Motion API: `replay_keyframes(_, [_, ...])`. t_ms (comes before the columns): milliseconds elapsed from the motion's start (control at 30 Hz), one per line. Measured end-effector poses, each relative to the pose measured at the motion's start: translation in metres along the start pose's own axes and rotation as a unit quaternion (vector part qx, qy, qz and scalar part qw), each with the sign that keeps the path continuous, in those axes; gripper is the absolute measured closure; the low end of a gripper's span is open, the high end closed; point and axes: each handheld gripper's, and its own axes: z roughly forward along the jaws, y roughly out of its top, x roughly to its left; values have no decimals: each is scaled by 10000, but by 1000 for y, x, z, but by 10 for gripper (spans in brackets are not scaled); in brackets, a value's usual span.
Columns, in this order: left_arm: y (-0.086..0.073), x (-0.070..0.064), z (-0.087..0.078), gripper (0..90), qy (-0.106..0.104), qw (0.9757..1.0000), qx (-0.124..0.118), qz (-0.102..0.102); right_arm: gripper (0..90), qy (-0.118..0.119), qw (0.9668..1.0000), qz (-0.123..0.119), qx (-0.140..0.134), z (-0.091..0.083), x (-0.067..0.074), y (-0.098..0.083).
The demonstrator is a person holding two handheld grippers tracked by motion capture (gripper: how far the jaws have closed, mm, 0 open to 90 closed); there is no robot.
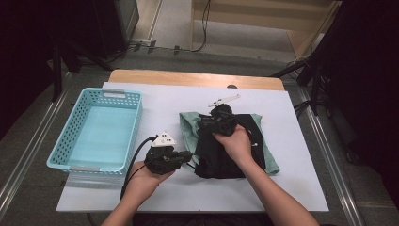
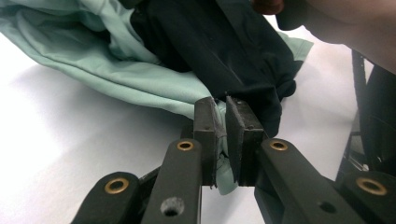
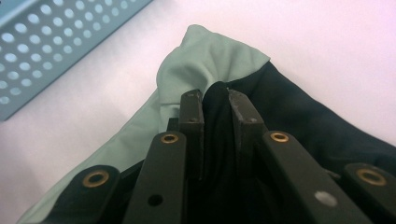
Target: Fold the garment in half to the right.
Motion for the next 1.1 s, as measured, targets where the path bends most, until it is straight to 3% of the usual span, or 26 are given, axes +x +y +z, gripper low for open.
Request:
replay_keyframes(367, [21, -14, -5, 839, -138, 9994, -129, 288, 761, 56, 9997, 67, -219, -19, -2, 8])
replay_keyframes(1100, [52, -42, 12, 839, -482, 9960, -177, 726, 759, 39, 9981, 288, -536, -52, -22, 4])
